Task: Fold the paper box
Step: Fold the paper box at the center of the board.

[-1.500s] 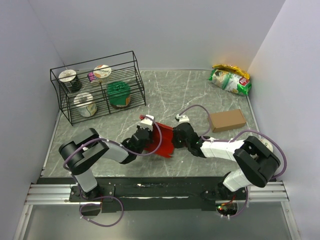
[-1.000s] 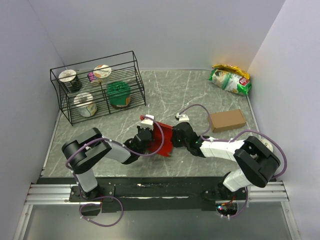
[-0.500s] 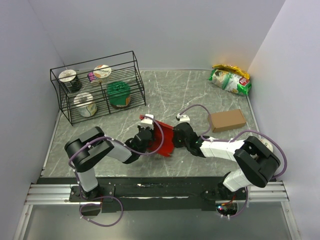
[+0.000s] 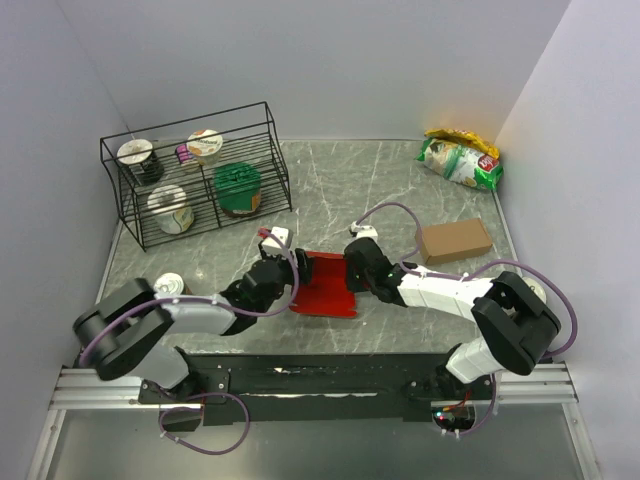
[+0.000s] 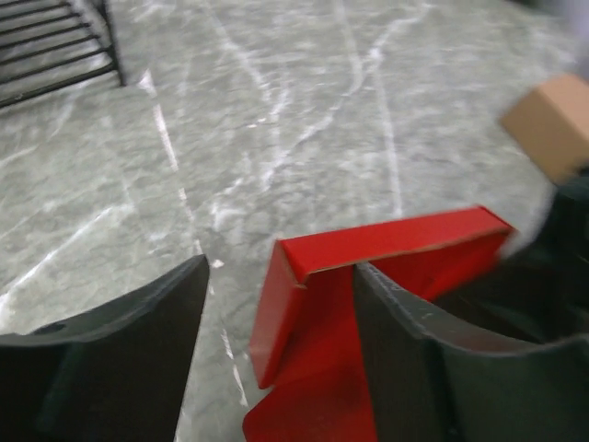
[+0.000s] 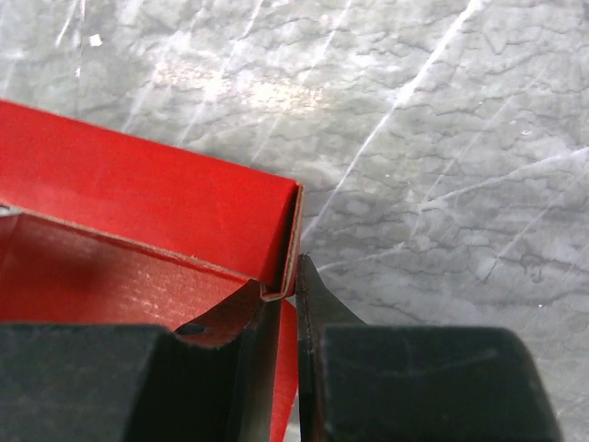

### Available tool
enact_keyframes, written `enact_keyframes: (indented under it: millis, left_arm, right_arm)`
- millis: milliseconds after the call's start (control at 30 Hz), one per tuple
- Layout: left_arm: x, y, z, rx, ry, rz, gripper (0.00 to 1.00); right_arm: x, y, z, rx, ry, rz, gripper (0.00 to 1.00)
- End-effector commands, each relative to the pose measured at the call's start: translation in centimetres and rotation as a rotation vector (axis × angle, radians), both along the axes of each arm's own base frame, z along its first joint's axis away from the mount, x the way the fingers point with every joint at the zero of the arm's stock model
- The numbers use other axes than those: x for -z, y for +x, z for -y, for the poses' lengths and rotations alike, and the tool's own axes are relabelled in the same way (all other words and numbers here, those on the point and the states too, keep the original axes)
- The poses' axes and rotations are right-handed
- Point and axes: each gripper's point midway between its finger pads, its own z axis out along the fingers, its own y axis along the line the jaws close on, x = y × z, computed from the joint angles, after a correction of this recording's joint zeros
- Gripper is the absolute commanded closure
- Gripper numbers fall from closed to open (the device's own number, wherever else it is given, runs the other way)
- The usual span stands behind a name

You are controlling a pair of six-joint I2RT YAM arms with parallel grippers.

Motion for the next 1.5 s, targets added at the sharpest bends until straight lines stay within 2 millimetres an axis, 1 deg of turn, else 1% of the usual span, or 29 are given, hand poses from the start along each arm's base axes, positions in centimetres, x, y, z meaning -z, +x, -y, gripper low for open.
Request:
enact_keyframes:
  millis: [0, 33, 67, 100, 133, 167, 200, 233, 267, 300, 333, 467, 500, 567, 600, 633, 667, 700, 833, 900, 967, 1033, 1133, 1200, 1267, 1333, 1367, 1433, 1467]
  left_arm:
    - [-2.3, -2.1, 0.1, 0.139, -0.066, 0.006, 0.27]
    - [-2.7, -2.3, -0.1, 0.152, -0.084, 0.004, 0.21]
    - [-3.1, -3.1, 0.2, 0.215, -0.116, -0.010, 0.20]
    - [-4.6, -2.7, -1.0, 0.202, -0.156, 0.011, 0.16]
    - [-4.8, -2.9, -1.4, 0.220, -0.169, 0.000, 0.14]
    - [-5.6, -2.7, -2.1, 0.238, -0.189, 0.007, 0.11]
    - [-7.2, -3.0, -2.3, 0.265, -0.209, 0.039, 0.07]
    - [-7.2, -3.1, -2.6, 0.282, -0.197, 0.025, 0.05]
    - [-8.5, -2.4, -3.1, 0.277, -0.195, 0.045, 0.04]
    - [-9.1, -3.1, -2.7, 0.346, -0.196, 0.047, 0.01]
    - [-9.5, -3.1, -2.6, 0.372, -0.188, 0.050, 0.00]
    - [-10.5, -2.8, -1.8, 0.471, -0.217, 0.053, 0.01]
    - [-9.5, -3.1, -1.2, 0.530, -0.223, 0.018, 0.03]
    - [-9.3, -2.3, -1.0, 0.554, -0.231, 0.008, 0.04]
    - [-7.6, -1.9, -0.7, 0.571, -0.221, -0.045, 0.04]
    - [-7.1, -1.8, -0.4, 0.595, -0.218, -0.067, 0.04]
    - [-7.1, -1.3, -0.1, 0.606, -0.220, -0.074, 0.04]
    - [-5.8, -0.9, 0.3, 0.621, -0.220, -0.105, 0.03]
    - [-4.7, 0.0, 1.4, 0.667, -0.233, -0.115, 0.03]
    - [-3.8, 0.9, 1.7, 0.667, -0.230, -0.137, 0.03]
    - [-3.2, 1.6, 2.1, 0.678, -0.227, -0.142, 0.03]
    - [-3.7, 1.8, 2.5, 0.710, -0.240, -0.102, 0.03]
    - [-3.4, 1.8, 3.0, 0.742, -0.245, -0.105, 0.02]
    - [-2.3, 2.6, 2.9, 0.709, -0.232, -0.116, 0.02]
    - [-1.0, 3.2, 2.9, 0.699, -0.209, -0.144, 0.02]
    - [-0.7, 3.3, 3.1, 0.708, -0.206, -0.148, 0.01]
    - [-0.5, 3.3, 3.1, 0.710, -0.205, -0.151, 0.01]
    - [-0.1, 3.7, 2.8, 0.674, -0.196, -0.150, 0.01]
    - [-0.3, 3.9, 2.6, 0.655, -0.193, -0.142, 0.01]
  right_arm:
    - [-1.2, 0.5, -0.2, -0.011, -0.001, -0.023, 0.87]
    - [-1.5, 0.8, -0.3, -0.018, 0.003, -0.023, 0.87]
    - [-1.5, 0.5, -0.6, -0.049, 0.007, -0.043, 0.87]
    - [-1.0, 0.2, -0.3, -0.061, -0.013, -0.082, 0.87]
    - [-1.6, 0.6, -0.5, -0.070, -0.007, -0.097, 0.87]
    - [-1.6, 0.2, -0.7, -0.102, -0.007, -0.127, 0.87]
    - [-0.9, -0.6, -0.2, -0.116, -0.039, -0.189, 0.87]
    - [-1.7, 0.1, -0.2, -0.113, -0.040, -0.190, 0.87]
    - [-1.8, -0.3, -0.4, -0.149, -0.044, -0.218, 0.87]
    - [-1.3, -1.6, 0.0, -0.175, -0.063, -0.300, 0.87]
    - [-2.2, -1.1, -0.4, -0.190, -0.059, -0.300, 0.87]
    - [-2.4, -2.0, 0.5, -0.260, -0.121, -0.416, 0.86]
    - [-1.9, -2.3, 0.5, -0.275, -0.126, -0.453, 0.86]
    - [-1.6, -2.8, 0.8, -0.290, -0.150, -0.508, 0.85]
    - [-1.0, -3.2, 0.9, -0.303, -0.160, -0.549, 0.82]
    - [-1.2, -3.0, 0.7, -0.322, -0.153, -0.565, 0.80]
    - [-1.0, -3.7, 1.0, -0.331, -0.171, -0.614, 0.79]
    - [-0.2, -3.7, 1.2, -0.334, -0.183, -0.655, 0.75]
    - [-0.6, -2.4, 0.6, -0.341, -0.186, -0.686, 0.68]
    - [-1.0, -1.7, 0.4, -0.334, -0.189, -0.683, 0.58]
    - [-2.1, -0.1, -0.1, -0.322, -0.177, -0.638, 0.53]
    - [-3.0, 1.3, -0.6, -0.305, -0.161, -0.607, 0.42]
    - [-4.5, 2.6, -1.3, -0.310, -0.130, -0.566, 0.26]
    - [-5.2, 3.1, -1.4, -0.308, -0.128, -0.541, 0.18]
    - [-6.1, 3.5, -1.4, -0.298, -0.118, -0.509, 0.14]
    - [-6.8, 4.1, -1.2, -0.276, -0.108, -0.475, 0.09]
    - [-8.0, 4.3, -1.0, -0.263, -0.090, -0.441, 0.08]
    - [-9.1, 4.7, -0.1, -0.217, -0.106, -0.388, 0.06]
    - [-11.0, 4.9, 0.2, -0.201, -0.092, -0.324, 0.05]
